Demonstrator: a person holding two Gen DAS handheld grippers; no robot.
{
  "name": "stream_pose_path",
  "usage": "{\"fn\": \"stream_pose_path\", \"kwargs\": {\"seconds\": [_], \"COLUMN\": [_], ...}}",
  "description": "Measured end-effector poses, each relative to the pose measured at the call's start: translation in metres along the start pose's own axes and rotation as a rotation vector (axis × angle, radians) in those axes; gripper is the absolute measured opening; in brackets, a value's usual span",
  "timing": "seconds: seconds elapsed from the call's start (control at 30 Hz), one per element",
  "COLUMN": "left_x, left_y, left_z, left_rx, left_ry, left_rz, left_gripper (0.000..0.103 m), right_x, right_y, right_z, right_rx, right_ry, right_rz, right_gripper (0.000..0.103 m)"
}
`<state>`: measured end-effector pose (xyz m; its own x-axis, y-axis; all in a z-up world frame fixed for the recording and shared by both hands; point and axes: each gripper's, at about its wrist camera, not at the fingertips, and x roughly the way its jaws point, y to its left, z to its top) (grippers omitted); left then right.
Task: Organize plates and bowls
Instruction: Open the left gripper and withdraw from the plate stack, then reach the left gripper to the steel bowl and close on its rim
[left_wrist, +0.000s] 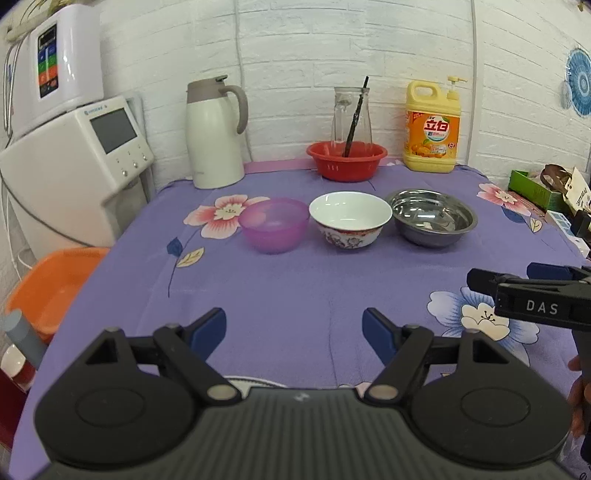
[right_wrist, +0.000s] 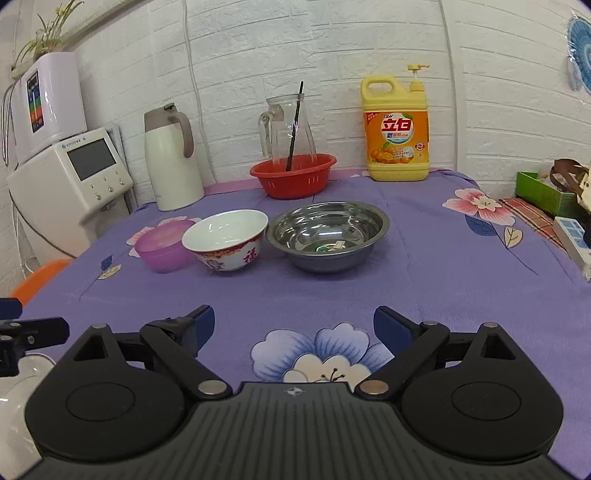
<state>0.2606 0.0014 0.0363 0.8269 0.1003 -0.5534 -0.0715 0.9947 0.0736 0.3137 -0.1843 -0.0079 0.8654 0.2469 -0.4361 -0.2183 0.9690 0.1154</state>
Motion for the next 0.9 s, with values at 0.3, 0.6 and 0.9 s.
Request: {"fn": "stream_pose_path", "kwargs": {"seconds": [0.3, 0.6, 0.9], "left_x": [0.018, 0.048, 0.082], "left_y": [-0.019, -0.031, -0.045], "left_z": [0.025, 0.047, 0.057], "left_rx": [0.038, 0.068, 0.105], "left_ry": [-0.008, 0.01, 0.045], "left_rz": [0.026, 0.038, 0.045], "left_gripper": [0.075, 0.075, 0.075], "right_x": [0.04, 0.066, 0.082], "right_y": [-0.022, -0.031, -0.053], "right_z": [0.041, 0.077, 0.1], "right_rx": [-0.046, -0.061, 0.026], "right_ry": [-0.013, -0.051, -0.091], "right_rz": [-0.025, -0.004, 0.02], "right_gripper": [0.103, 0.103, 0.103]}}
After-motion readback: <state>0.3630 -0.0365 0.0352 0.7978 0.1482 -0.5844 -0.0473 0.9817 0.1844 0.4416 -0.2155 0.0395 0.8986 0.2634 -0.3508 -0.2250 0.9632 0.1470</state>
